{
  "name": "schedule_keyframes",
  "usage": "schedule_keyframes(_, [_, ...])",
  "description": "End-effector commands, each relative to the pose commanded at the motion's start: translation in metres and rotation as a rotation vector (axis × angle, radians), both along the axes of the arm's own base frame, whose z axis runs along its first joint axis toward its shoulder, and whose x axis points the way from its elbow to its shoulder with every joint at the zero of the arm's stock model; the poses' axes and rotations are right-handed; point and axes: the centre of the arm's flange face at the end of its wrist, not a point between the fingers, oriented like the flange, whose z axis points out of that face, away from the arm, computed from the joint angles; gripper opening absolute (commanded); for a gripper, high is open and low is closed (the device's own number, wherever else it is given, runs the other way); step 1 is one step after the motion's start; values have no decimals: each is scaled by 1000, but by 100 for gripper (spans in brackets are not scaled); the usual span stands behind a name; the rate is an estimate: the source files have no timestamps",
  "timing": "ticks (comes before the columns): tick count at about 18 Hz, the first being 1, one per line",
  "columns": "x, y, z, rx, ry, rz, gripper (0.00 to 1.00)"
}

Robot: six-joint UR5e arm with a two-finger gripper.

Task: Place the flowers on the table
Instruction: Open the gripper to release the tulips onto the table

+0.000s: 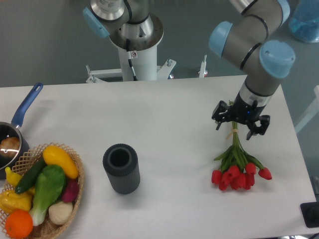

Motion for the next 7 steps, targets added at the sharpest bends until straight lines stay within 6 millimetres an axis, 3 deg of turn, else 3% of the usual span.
schedule_keyframes(2, [4,-1,31,-5,66,-65,100])
schedule_keyframes(7, [2,-28,76,-1,171,-132,100])
